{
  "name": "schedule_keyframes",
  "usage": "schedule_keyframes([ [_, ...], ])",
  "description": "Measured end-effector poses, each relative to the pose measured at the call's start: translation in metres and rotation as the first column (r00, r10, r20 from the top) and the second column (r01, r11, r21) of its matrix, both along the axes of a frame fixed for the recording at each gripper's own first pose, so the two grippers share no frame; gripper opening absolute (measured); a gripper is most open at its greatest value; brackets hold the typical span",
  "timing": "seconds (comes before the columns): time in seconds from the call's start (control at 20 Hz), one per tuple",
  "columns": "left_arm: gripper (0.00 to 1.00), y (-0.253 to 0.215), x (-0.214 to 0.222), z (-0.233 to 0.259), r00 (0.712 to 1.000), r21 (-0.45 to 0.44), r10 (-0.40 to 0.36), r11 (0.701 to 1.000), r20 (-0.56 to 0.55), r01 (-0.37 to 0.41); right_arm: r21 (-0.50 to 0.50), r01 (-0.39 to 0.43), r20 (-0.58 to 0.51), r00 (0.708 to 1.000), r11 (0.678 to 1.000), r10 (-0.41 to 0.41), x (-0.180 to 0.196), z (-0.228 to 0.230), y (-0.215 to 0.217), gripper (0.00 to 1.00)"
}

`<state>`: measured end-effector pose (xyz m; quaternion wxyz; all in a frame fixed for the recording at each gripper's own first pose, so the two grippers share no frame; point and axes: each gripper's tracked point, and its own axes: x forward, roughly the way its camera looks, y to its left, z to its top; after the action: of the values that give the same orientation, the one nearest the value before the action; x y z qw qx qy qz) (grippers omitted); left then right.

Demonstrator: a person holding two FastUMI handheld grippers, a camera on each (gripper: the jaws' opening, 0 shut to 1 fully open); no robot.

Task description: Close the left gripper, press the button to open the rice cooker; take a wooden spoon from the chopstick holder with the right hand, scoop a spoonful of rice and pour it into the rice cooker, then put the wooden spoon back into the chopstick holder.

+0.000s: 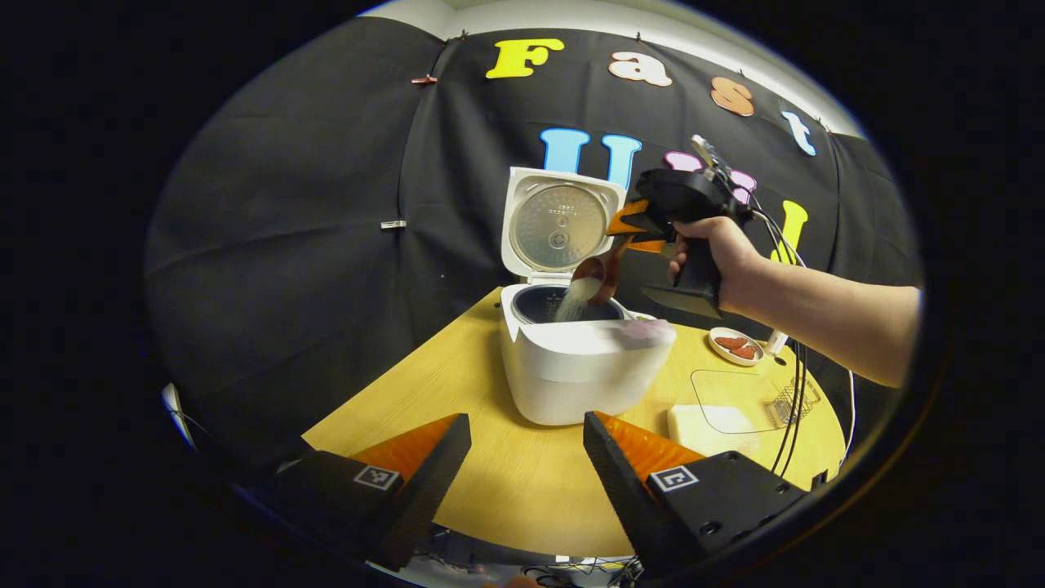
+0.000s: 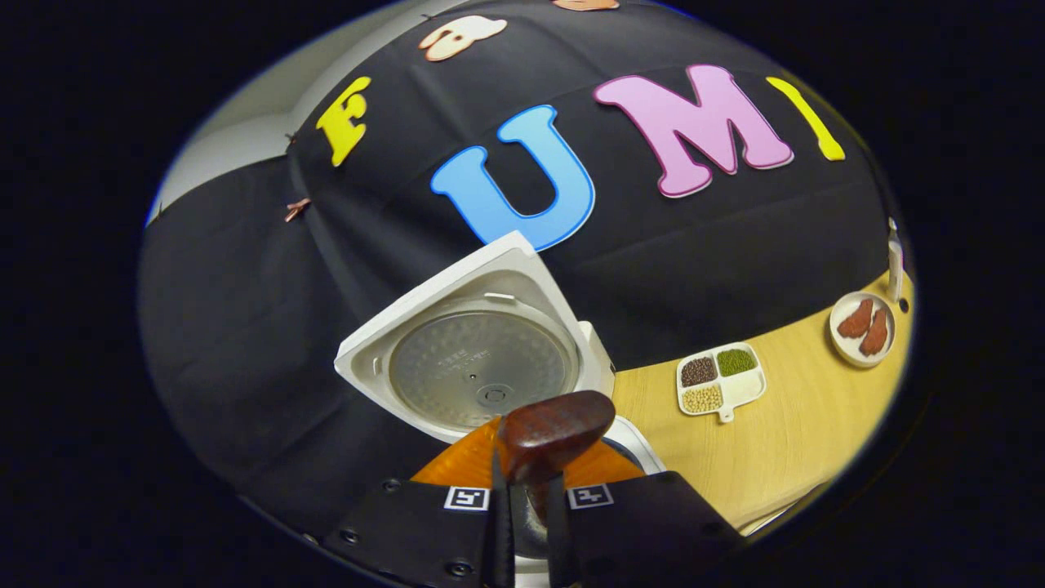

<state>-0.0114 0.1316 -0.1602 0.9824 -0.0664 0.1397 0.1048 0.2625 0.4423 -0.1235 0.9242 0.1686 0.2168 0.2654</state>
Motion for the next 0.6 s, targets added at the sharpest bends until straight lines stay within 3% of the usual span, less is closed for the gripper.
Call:
schedule_keyframes([
  [0.05, 0.96, 0.000, 0.000, 0.000, 1.000, 0.019, -0.005, 1.000, -0.002, 0.005, -0.025, -0.014, 0.014, 1.000, 1.000, 0.014, 0.000, -0.003, 0.004, 0.15],
  [0.1, 0.97, 0.000, 0.001, 0.000, 1.000, 0.033, -0.010, 0.999, 0.001, 0.010, -0.049, -0.023, 0.029, 0.999, 0.999, 0.024, 0.000, -0.004, 0.007, 0.20],
  [0.4, 0.96, -0.015, 0.007, 0.007, 0.999, 0.025, -0.042, 0.999, 0.025, 0.042, -0.243, -0.073, 0.176, 0.977, 0.967, 0.118, 0.008, -0.010, 0.019, 0.20],
  [0.6, 0.96, -0.019, 0.008, 0.007, 0.999, 0.019, -0.047, 0.999, 0.023, 0.047, -0.330, -0.098, 0.179, 0.970, 0.939, 0.164, 0.008, -0.028, 0.017, 0.20],
])
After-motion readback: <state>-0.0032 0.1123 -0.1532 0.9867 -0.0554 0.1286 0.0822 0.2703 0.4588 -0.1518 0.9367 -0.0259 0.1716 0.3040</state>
